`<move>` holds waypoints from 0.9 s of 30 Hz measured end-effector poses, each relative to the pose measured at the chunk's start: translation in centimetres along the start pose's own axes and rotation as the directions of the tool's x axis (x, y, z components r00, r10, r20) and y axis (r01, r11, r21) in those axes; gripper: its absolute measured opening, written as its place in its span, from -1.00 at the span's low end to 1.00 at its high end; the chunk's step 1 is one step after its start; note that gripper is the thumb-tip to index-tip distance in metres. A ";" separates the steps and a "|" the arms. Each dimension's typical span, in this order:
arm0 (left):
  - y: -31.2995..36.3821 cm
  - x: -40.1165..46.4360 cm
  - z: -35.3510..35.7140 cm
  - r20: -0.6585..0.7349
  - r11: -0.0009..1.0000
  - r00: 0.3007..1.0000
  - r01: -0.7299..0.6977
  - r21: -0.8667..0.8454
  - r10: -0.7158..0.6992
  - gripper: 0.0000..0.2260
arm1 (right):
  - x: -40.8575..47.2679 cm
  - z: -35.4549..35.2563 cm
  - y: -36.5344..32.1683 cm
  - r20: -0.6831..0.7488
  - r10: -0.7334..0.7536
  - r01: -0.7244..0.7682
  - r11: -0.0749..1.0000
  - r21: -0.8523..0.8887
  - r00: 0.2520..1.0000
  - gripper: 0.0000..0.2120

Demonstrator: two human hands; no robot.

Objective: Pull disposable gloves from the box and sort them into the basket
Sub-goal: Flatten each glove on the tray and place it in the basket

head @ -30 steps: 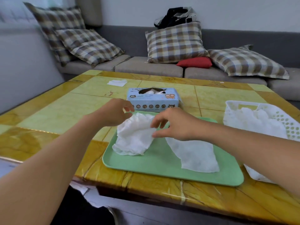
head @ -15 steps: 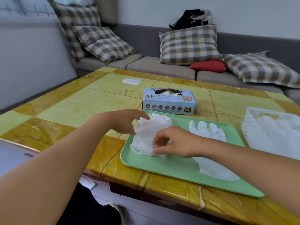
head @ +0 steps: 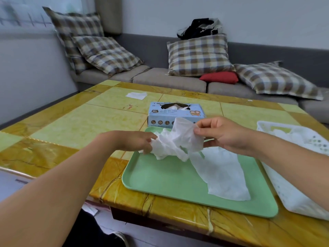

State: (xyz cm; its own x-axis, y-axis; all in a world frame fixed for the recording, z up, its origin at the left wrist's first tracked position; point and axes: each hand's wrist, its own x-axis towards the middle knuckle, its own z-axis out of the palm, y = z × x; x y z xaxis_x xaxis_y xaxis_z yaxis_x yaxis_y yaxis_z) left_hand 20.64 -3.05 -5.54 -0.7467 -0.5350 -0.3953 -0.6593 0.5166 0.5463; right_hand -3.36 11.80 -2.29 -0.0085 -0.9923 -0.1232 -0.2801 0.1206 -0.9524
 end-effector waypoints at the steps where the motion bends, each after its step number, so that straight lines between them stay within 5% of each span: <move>1: 0.5 0.0 0.1 -0.002 0.995 1.000 -0.001 -0.104 0.001 -0.57 | -0.3 0.1 0.4 0.007 0.034 -0.034 0.999 0.030 0.999 -0.81; 4: 0.8 0.3 0.1 0.005 0.978 0.999 0.045 -0.202 -0.045 -0.44 | -0.8 0.6 0.1 0.102 0.095 -0.105 0.989 0.102 0.990 -0.84; 9: -0.5 2.2 1.4 -0.144 0.908 0.988 0.105 0.405 -0.050 -0.30 | -2.3 -2.3 -3.5 0.007 -0.032 0.028 0.946 0.323 0.999 -0.77; 13: 0.7 2.5 0.7 -0.237 0.886 0.971 0.145 0.441 -0.041 -0.43 | -4.0 -4.7 -2.9 -0.116 0.011 0.018 0.969 0.247 0.993 -0.83; 15: 3.1 1.6 0.0 -0.275 0.928 0.961 0.132 0.349 -0.033 -0.33 | -4.8 -5.2 -2.3 -0.122 0.050 -0.026 0.980 0.197 0.991 -0.86; 17: 6.6 0.1 0.2 -0.324 0.998 0.944 -0.069 0.009 0.068 -0.29 | -5.5 -5.2 -2.0 -0.099 0.061 -0.043 0.984 0.171 0.993 -0.86; 19: 10.7 -1.3 1.5 -0.222 0.858 0.929 -0.360 -0.368 0.295 -0.36 | -6.1 -4.8 -2.2 -0.063 0.046 -0.036 0.988 0.153 0.997 -0.85; 21: 13.6 -1.2 3.1 -0.189 0.758 0.877 -0.477 -0.444 0.441 -0.53 | -6.8 -4.6 -2.7 -0.067 0.018 -0.008 0.990 0.141 0.998 -0.81; 24: 16.2 -0.8 3.5 -0.335 0.677 0.869 -0.494 -0.545 0.364 -0.62 | -7.9 -5.2 -3.4 -0.111 -0.011 0.028 0.987 0.158 0.994 -0.64; 27: 16.7 -0.8 2.5 -0.331 0.573 0.879 -0.475 -0.668 0.343 -0.70 | -8.4 -5.8 -3.5 -0.051 0.047 -0.039 0.990 0.138 0.998 -0.55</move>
State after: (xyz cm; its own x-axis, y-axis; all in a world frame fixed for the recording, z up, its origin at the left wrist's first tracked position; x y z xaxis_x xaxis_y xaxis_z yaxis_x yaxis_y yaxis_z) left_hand 10.05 7.71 2.02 -0.8532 -0.5147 0.0843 0.0356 0.1037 0.9940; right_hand -7.91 19.53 3.71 -0.0703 -0.9857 -0.1531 -0.1440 0.1619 -0.9763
